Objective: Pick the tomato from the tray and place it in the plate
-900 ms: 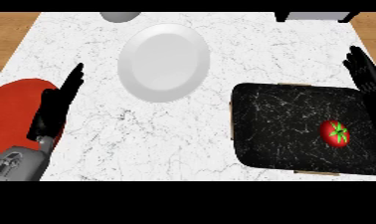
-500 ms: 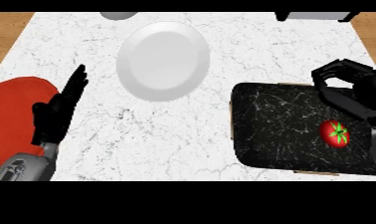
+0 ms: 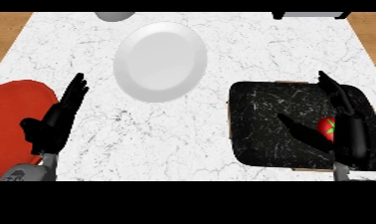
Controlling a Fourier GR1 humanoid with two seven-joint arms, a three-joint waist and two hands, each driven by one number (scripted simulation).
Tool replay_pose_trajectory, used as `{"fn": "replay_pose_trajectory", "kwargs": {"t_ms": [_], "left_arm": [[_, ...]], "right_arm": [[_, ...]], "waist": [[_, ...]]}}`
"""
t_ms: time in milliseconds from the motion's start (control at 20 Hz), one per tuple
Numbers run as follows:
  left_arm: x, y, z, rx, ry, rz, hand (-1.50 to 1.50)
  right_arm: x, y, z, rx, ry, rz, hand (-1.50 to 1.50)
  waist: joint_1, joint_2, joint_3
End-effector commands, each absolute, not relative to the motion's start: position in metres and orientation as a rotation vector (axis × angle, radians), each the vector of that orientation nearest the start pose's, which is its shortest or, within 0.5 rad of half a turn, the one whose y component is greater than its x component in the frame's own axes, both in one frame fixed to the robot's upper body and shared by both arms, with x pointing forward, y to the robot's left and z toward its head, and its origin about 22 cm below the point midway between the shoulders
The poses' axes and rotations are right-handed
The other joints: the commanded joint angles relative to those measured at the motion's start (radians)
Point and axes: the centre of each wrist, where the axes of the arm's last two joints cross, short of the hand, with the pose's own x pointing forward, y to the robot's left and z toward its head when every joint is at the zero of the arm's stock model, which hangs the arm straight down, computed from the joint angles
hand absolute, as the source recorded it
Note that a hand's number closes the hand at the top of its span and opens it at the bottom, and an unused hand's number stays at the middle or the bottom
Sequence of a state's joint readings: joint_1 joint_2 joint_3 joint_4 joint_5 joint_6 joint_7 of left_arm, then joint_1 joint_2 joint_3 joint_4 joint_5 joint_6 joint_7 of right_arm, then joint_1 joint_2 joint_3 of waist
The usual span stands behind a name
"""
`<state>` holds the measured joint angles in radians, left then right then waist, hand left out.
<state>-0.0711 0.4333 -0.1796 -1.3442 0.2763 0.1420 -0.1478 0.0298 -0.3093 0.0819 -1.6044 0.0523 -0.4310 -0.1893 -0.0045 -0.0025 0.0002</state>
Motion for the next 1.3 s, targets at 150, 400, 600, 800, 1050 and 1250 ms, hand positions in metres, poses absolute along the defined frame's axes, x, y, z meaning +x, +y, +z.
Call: {"fn": "replay_pose_trajectory", "kwargs": {"t_ms": [150,400,600,800,1050,1250], "left_arm": [[0.244,0.307,-0.026,0.169,-1.510,-0.135,0.00],[0.253,0.315,-0.021,0.145,-1.500,-0.121,0.00],[0.258,0.306,-0.012,0.154,-1.520,-0.118,0.00],[0.252,0.293,-0.029,0.164,-1.520,-0.151,0.00],[0.264,0.313,-0.018,0.157,-1.524,-0.126,0.00],[0.254,0.303,-0.019,0.144,-1.529,-0.132,0.00]], "right_arm": [[0.177,-0.291,0.038,-0.774,-1.769,0.070,-1.50],[0.162,-0.315,0.058,-0.880,-1.552,0.265,-1.50],[0.162,-0.323,0.078,-0.917,-1.328,0.422,-1.50],[0.166,-0.323,0.086,-0.891,-1.183,0.536,-1.50],[0.183,-0.329,0.112,-0.830,-1.084,0.525,-1.50],[0.184,-0.317,0.108,-0.873,-0.991,0.547,-1.50]], "waist": [[-0.008,0.000,-0.001],[-0.011,0.002,-0.003],[0.000,0.003,-0.004],[0.006,0.004,-0.002],[0.003,0.004,-0.001],[0.005,0.002,-0.001]]}}
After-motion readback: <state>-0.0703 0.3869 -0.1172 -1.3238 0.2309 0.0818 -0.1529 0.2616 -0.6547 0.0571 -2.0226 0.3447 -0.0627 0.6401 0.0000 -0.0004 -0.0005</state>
